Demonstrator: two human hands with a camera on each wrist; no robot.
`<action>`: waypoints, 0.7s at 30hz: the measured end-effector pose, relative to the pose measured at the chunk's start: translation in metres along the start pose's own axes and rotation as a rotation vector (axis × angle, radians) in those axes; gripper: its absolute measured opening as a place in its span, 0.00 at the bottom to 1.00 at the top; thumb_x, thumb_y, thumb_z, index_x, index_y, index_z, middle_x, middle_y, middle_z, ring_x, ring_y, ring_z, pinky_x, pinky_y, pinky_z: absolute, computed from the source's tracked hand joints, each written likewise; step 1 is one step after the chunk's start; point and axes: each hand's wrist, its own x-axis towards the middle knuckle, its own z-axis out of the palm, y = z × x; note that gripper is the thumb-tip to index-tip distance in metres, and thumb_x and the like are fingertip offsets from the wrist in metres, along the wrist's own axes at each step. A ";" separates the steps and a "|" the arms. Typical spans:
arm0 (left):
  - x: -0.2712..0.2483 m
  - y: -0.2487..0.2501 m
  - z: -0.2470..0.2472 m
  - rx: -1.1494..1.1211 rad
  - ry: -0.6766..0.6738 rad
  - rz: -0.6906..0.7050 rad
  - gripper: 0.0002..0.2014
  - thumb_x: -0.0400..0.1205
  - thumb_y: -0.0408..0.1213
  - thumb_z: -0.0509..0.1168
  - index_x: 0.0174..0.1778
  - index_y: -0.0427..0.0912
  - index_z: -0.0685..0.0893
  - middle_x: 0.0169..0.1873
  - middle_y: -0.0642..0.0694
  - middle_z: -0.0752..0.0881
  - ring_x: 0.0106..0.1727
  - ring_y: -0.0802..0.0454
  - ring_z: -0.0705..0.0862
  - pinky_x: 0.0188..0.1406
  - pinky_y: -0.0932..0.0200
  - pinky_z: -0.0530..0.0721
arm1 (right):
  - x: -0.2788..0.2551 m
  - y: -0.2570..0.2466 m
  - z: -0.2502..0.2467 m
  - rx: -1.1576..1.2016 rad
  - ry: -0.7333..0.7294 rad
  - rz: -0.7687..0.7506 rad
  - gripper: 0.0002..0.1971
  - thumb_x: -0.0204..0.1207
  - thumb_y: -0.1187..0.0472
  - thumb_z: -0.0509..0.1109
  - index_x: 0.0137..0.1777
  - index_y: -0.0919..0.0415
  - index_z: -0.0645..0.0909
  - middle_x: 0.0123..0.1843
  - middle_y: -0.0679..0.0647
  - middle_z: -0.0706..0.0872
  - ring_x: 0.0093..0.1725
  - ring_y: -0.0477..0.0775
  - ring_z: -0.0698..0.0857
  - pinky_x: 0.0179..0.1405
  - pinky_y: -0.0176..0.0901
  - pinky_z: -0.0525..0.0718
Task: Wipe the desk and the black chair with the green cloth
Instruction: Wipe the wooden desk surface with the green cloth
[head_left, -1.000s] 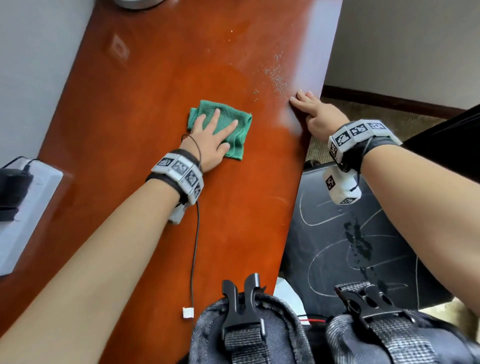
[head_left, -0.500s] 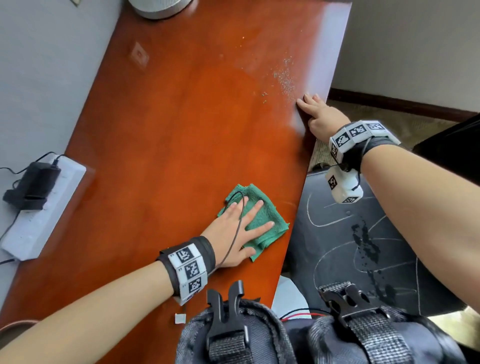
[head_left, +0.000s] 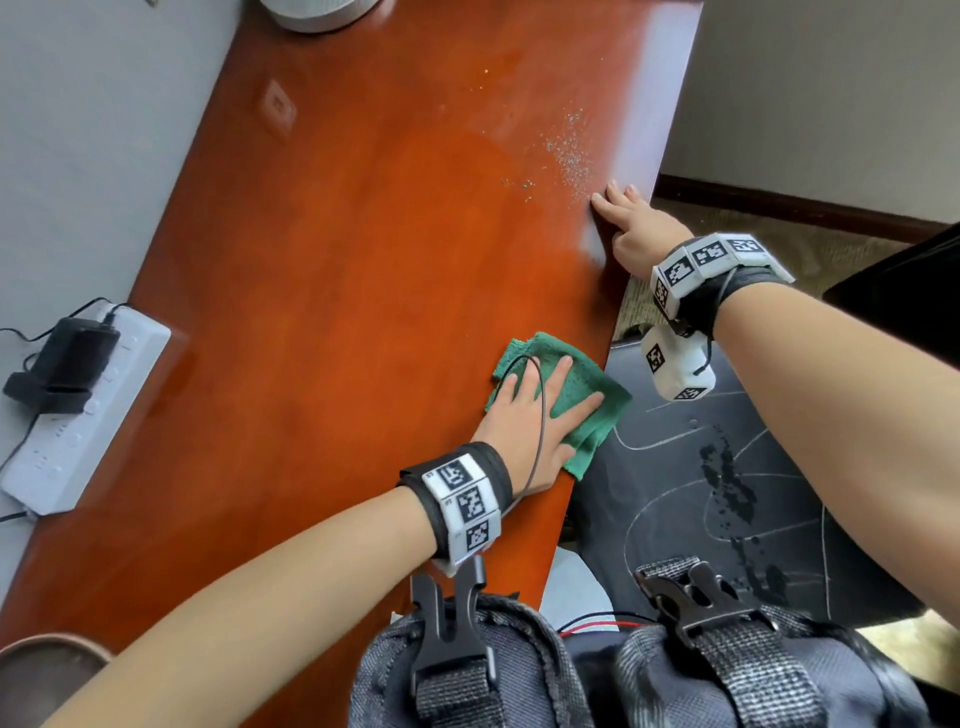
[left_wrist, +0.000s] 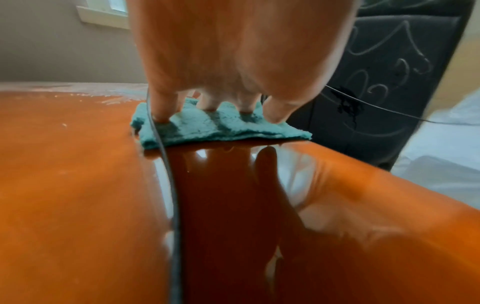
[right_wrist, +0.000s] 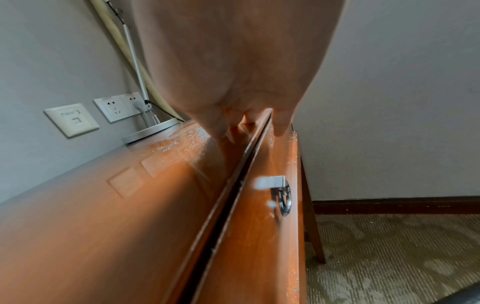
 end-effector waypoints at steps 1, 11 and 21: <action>0.005 0.002 -0.003 -0.036 0.016 -0.031 0.33 0.86 0.50 0.50 0.83 0.57 0.39 0.82 0.35 0.36 0.81 0.29 0.45 0.79 0.38 0.49 | -0.001 -0.001 -0.001 0.001 -0.004 0.008 0.39 0.74 0.77 0.49 0.85 0.55 0.47 0.86 0.52 0.42 0.84 0.53 0.41 0.83 0.50 0.45; 0.033 -0.047 -0.025 -0.251 0.112 -0.358 0.30 0.87 0.49 0.49 0.83 0.59 0.41 0.83 0.39 0.39 0.81 0.32 0.46 0.79 0.39 0.52 | -0.005 -0.010 -0.011 -0.070 -0.082 0.048 0.40 0.75 0.79 0.49 0.85 0.54 0.44 0.86 0.51 0.39 0.84 0.53 0.40 0.83 0.54 0.47; -0.016 -0.086 0.004 -0.232 0.022 -0.295 0.30 0.88 0.48 0.48 0.82 0.60 0.40 0.83 0.43 0.36 0.82 0.35 0.41 0.79 0.42 0.59 | -0.003 -0.011 -0.008 -0.055 -0.085 0.056 0.41 0.75 0.80 0.50 0.85 0.55 0.42 0.85 0.51 0.37 0.84 0.53 0.38 0.82 0.57 0.48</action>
